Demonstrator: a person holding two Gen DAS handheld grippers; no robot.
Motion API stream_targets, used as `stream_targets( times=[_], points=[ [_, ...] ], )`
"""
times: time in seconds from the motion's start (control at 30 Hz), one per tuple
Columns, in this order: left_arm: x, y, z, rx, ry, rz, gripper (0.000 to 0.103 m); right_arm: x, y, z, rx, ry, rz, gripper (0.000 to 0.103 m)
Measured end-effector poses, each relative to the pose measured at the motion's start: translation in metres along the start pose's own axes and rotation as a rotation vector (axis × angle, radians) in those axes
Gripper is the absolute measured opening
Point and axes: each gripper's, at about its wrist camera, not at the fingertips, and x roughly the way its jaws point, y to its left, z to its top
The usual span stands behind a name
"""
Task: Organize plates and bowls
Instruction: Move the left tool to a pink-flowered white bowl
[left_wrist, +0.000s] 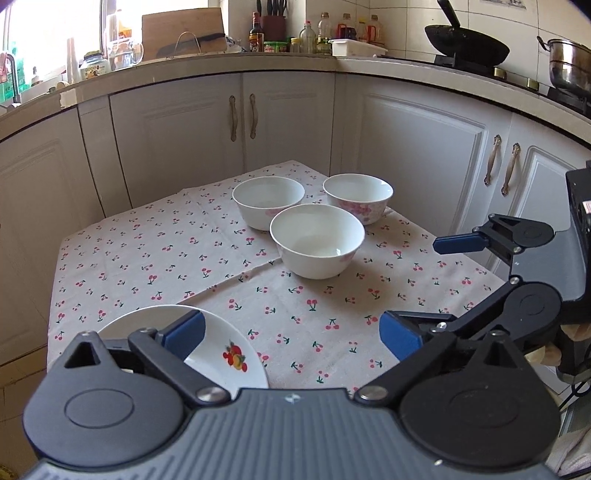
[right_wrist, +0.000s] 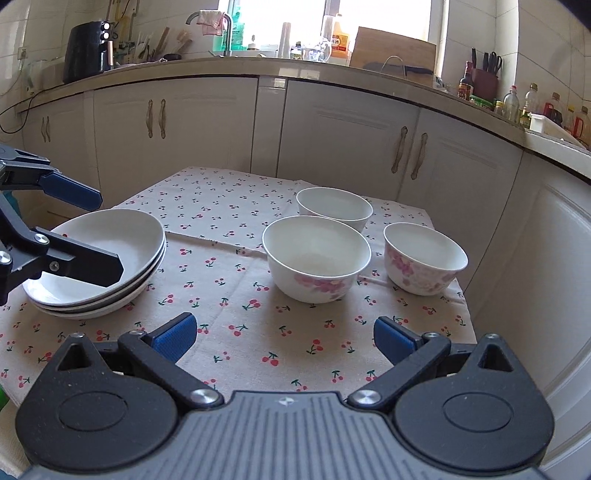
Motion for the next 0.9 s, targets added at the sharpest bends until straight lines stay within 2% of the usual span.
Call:
stream_targets(
  times=[0.17, 0.53, 0.9],
  points=[
    [0.024, 0.004, 0.019, -0.027, 0.027, -0.022, 0.100, 0.016, -0.013, 0.003, -0.006, 0.006, -0.023, 0.103],
    [0.089, 0.005, 0.062, 0.011, 0.085, -0.027, 0.100, 0.055, -0.031, 0.013, 0.009, 0.019, -0.020, 0.103],
    [0.146, -0.004, 0.083, 0.076, 0.135, -0.060, 0.096, 0.085, -0.040, 0.012, 0.040, 0.046, 0.005, 0.101]
  ],
)
